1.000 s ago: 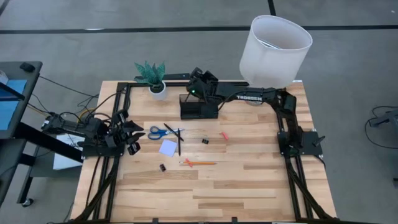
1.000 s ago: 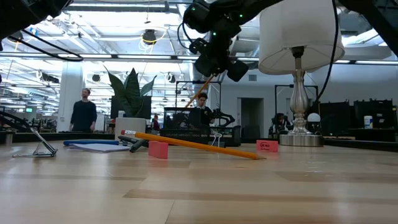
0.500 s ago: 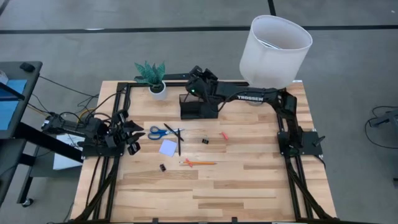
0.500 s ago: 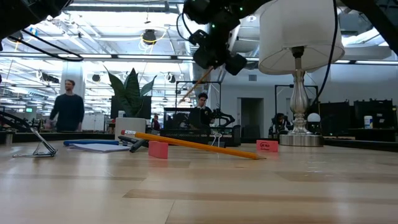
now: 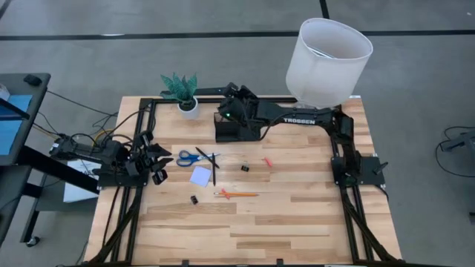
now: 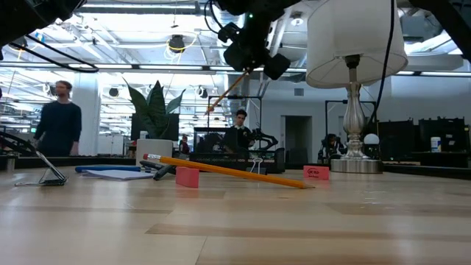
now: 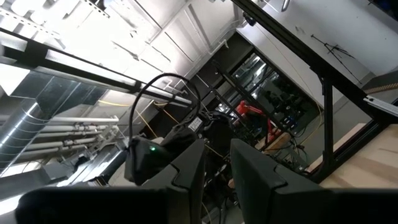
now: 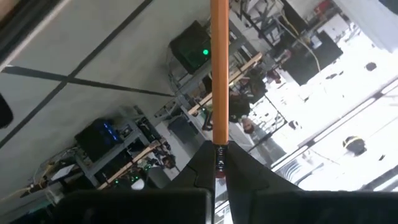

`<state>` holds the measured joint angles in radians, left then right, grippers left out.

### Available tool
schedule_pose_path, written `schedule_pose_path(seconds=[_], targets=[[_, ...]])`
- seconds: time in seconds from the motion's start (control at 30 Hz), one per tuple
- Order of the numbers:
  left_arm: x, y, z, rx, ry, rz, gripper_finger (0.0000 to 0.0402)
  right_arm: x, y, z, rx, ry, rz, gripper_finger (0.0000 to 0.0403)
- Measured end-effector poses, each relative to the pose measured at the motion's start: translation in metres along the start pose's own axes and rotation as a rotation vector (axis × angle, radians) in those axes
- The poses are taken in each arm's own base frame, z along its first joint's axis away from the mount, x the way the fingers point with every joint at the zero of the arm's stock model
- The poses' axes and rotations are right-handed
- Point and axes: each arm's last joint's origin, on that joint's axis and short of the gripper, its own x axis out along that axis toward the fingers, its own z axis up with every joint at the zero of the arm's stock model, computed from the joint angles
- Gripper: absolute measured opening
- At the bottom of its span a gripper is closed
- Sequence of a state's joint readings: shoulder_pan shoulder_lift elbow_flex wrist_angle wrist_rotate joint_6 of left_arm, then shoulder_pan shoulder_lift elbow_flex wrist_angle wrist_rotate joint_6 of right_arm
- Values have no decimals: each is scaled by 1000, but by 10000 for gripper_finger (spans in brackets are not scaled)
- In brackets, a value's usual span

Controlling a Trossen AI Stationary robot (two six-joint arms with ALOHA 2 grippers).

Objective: Pick and place office supplies into organizer
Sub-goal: Put the top yellow pencil into the desk organizer

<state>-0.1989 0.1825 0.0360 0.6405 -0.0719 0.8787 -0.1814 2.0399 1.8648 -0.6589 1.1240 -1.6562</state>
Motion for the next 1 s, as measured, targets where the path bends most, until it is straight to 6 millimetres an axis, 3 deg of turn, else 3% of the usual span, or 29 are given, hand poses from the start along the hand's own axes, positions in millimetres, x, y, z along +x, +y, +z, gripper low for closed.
schedule_pose_path(seconds=[0.23,0.77,1.0], targets=[[0,0,0,0,1,-1,71,-4,0,2,3,-6,-6,7],[0,0,0,0,1,-2,71,17,20,12,-48,-9,72,7],[0,0,0,-1,-3,-5,71,25,28,35,-99,-12,95,8]])
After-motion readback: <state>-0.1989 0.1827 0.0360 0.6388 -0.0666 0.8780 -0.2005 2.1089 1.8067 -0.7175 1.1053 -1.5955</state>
